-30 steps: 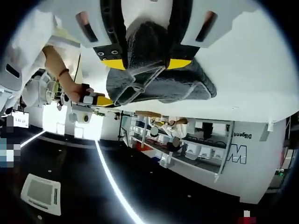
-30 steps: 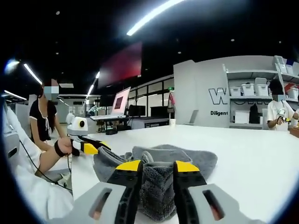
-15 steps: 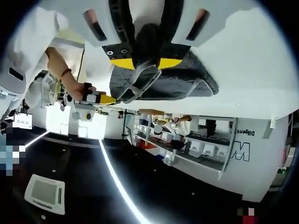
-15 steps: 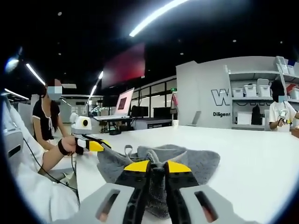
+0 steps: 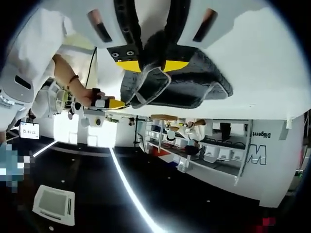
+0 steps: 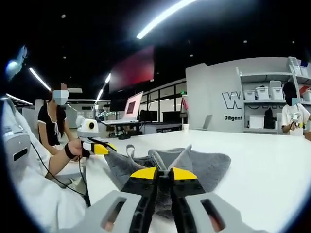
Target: Open the folded towel by lifting each exposed corner and separating the folded layers until the towel lies flat within the target outline without major curled edges
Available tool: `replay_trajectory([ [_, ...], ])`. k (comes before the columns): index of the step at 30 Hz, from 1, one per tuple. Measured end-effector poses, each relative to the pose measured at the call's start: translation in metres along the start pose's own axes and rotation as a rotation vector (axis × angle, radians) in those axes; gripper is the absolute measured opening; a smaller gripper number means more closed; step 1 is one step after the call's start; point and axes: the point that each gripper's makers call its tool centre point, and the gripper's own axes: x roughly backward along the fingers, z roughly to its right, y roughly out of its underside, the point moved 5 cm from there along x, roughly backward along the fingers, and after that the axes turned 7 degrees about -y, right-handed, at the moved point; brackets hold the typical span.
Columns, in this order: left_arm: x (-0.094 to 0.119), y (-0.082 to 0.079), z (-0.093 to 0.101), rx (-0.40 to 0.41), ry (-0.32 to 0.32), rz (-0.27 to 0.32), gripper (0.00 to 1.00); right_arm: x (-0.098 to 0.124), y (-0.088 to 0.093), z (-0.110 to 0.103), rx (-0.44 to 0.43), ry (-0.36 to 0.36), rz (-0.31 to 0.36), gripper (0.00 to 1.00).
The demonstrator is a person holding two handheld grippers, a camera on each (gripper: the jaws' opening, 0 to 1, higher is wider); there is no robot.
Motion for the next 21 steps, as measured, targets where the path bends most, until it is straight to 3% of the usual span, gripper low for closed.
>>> replay_trajectory([
  [13, 0.008, 0.012, 0.015, -0.053, 0.051, -0.059, 0.13, 0.014, 0.015, -0.008, -0.065, -0.034, 0.008, 0.04],
  [21, 0.013, 0.016, 0.023, -0.077, 0.075, -0.084, 0.13, 0.019, 0.023, -0.016, -0.061, -0.039, -0.015, 0.04],
])
